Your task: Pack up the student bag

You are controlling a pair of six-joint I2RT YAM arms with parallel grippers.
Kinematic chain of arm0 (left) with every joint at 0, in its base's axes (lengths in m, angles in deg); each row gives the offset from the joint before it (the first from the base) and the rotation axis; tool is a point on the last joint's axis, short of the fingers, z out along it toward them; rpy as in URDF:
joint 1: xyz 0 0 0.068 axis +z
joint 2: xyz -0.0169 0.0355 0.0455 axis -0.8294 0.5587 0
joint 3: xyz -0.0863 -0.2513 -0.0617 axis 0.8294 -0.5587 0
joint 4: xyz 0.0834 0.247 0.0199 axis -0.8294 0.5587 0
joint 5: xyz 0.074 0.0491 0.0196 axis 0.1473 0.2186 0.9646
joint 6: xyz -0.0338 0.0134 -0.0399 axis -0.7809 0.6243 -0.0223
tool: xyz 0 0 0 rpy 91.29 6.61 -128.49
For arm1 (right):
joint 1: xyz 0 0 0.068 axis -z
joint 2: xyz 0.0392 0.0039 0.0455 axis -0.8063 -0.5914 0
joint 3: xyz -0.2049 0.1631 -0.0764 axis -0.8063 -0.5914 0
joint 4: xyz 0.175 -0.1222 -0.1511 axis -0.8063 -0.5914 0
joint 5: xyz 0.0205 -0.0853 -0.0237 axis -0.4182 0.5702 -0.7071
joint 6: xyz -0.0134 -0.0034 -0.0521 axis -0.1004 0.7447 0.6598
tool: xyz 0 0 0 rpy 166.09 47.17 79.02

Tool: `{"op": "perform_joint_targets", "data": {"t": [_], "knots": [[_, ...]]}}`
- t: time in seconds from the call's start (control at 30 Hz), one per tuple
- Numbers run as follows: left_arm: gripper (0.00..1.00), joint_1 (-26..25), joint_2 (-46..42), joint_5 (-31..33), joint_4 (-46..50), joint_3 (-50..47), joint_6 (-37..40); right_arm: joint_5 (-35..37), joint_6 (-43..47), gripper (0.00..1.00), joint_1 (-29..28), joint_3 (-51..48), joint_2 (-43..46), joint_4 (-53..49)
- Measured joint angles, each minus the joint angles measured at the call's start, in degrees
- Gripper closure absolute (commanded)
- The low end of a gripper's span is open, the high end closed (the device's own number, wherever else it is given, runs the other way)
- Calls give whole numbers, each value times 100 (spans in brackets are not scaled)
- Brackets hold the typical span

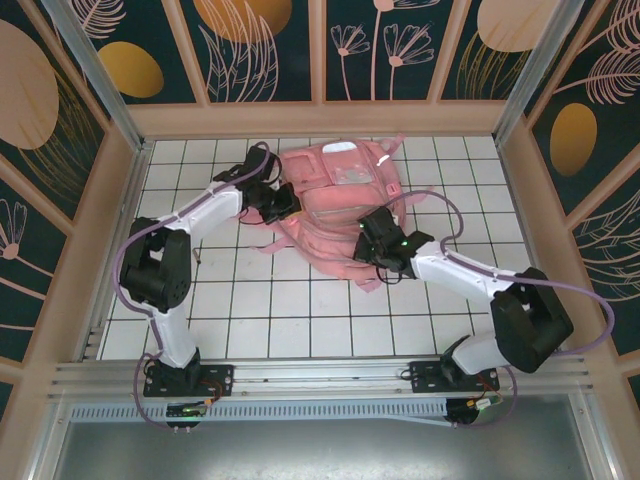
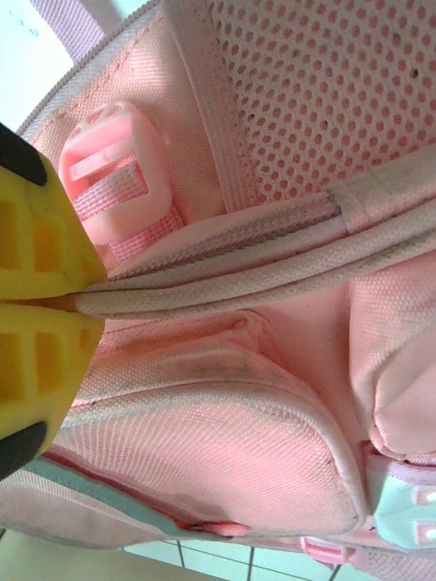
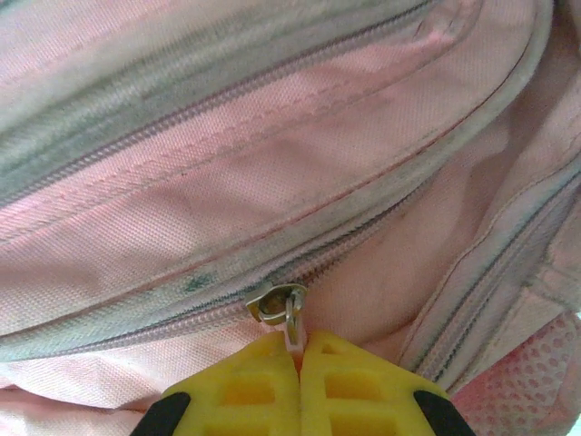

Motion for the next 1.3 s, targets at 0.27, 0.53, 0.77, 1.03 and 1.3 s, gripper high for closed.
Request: {"op": "perform_joint_targets", "data": {"t": [0.27, 0.53, 0.77, 1.03, 1.3], "knots": [[66, 201, 1353, -149, 780, 1864, 979, -850, 868, 100, 144, -177, 225, 629], [49, 487, 1335, 549, 990, 2361, 1147, -1438, 1423, 100, -719, 730, -627, 1005], [45, 420, -592, 734, 852, -125, 634, -1692, 1502, 100, -841, 957, -1032, 1311], [42, 96, -811, 710, 170, -1075, -280, -1709, 1499, 100, -988, 960, -1338, 1335], [58, -278, -627, 1025, -428, -1338, -944, -1530, 1456, 100, -1023, 984, -1777, 1285]]}}
